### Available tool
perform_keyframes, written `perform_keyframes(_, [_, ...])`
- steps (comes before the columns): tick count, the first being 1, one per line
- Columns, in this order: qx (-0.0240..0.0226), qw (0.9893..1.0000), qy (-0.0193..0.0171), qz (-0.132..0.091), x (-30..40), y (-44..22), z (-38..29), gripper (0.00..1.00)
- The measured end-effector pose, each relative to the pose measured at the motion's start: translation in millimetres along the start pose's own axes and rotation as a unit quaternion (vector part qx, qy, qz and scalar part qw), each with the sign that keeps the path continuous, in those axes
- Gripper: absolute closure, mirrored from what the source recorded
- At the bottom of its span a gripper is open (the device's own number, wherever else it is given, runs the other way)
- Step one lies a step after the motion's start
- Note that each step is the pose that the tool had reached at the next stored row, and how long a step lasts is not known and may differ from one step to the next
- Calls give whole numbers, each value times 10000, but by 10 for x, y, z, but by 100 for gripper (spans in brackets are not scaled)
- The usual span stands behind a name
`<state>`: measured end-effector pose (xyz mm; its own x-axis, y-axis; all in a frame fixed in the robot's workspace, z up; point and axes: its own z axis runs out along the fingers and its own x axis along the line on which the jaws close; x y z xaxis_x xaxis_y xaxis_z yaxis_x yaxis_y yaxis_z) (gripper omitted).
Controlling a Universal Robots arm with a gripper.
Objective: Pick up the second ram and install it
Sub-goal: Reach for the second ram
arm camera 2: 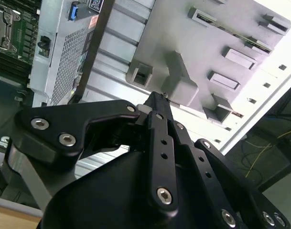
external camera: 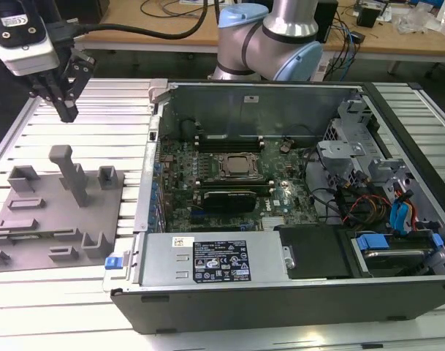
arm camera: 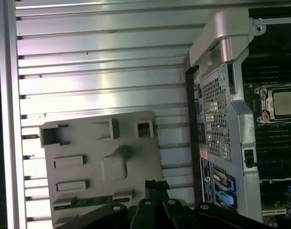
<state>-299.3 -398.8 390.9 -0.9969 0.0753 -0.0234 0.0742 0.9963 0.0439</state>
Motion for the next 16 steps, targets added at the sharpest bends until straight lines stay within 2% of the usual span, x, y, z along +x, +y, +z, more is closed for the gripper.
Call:
perform_keyframes(4, [0,10000,0,0,151,-12,4,89])
perform_keyframes(6, [0,10000,-1,0,175,-13,5,89])
perform_keyframes(12, [0,10000,0,0,310,-24,7,89])
perform_keyframes(16, [0,10000,-1,-1,355,-28,9,89])
